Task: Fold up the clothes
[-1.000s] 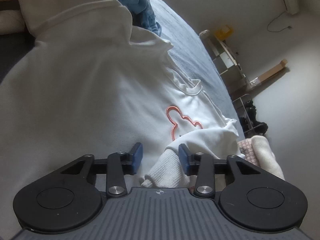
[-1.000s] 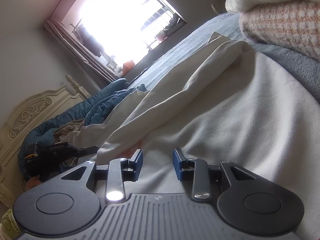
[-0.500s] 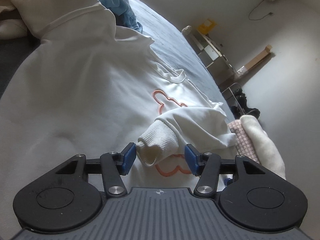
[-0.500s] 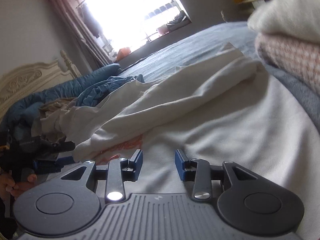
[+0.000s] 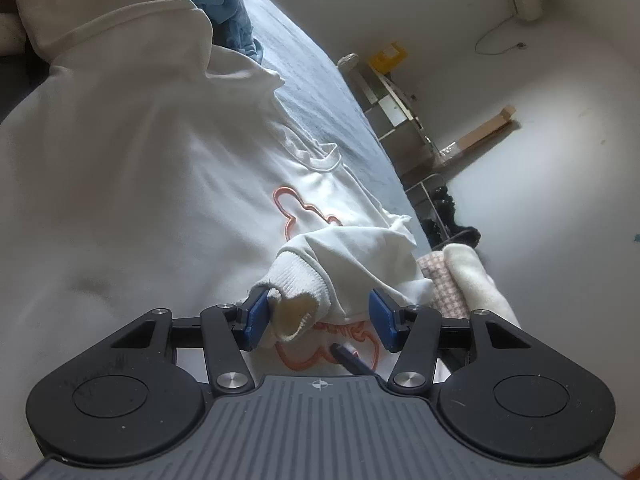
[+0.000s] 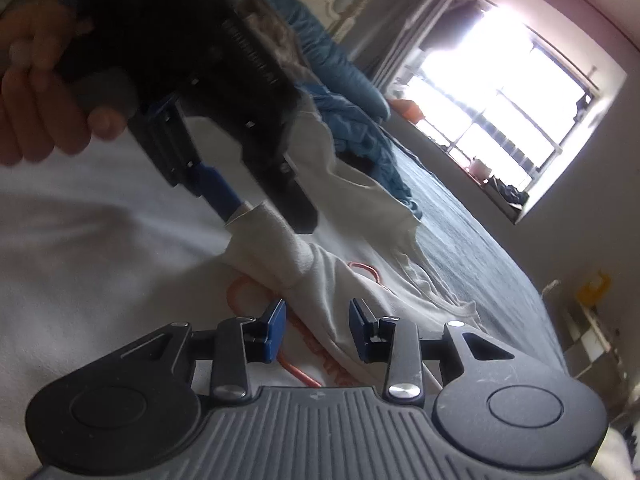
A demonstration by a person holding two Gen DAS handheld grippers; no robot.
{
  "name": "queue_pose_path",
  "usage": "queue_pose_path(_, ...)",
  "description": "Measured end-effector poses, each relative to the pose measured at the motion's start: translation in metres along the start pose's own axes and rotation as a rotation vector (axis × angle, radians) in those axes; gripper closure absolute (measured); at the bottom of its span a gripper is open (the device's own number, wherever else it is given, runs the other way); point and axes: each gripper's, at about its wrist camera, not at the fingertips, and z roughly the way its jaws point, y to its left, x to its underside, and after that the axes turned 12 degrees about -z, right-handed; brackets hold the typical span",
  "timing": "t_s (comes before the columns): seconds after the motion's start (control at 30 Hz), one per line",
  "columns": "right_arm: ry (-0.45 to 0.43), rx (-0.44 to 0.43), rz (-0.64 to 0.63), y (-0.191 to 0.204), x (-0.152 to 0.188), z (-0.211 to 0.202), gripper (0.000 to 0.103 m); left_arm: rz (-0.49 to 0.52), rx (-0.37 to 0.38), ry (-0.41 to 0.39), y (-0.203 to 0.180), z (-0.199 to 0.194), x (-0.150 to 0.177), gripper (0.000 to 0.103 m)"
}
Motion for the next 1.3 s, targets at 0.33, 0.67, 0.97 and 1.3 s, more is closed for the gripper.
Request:
queue_pose_path(0.33, 0.003, -0.017, 0.008, -0.008, -0.002, 0.016, 0.097, 0.11, 0.017, -0.08, -0.008, -0.027, 0.003, 0.047)
queue_pose_path(0.67, -0.078, -0.146, 0.406, -0.078, 0.015, -0.008, 0.099, 0.58, -0.271, -0.036, -0.034, 0.005, 0.044, 0.043)
queue_pose_path(0.97, -0.111, -0.191, 0.494, -0.095, 0.026, -0.023, 0.099, 0.707, -0.338, -0.099, -0.052, 0.036, 0.045, 0.06)
queue_pose_path(1.3, -0.136, -0.179, 0.503, -0.13, 0.026, -0.035, 0.099, 0.74, -0.248, -0.113, -0.081, 0.035, 0.031, 0.099)
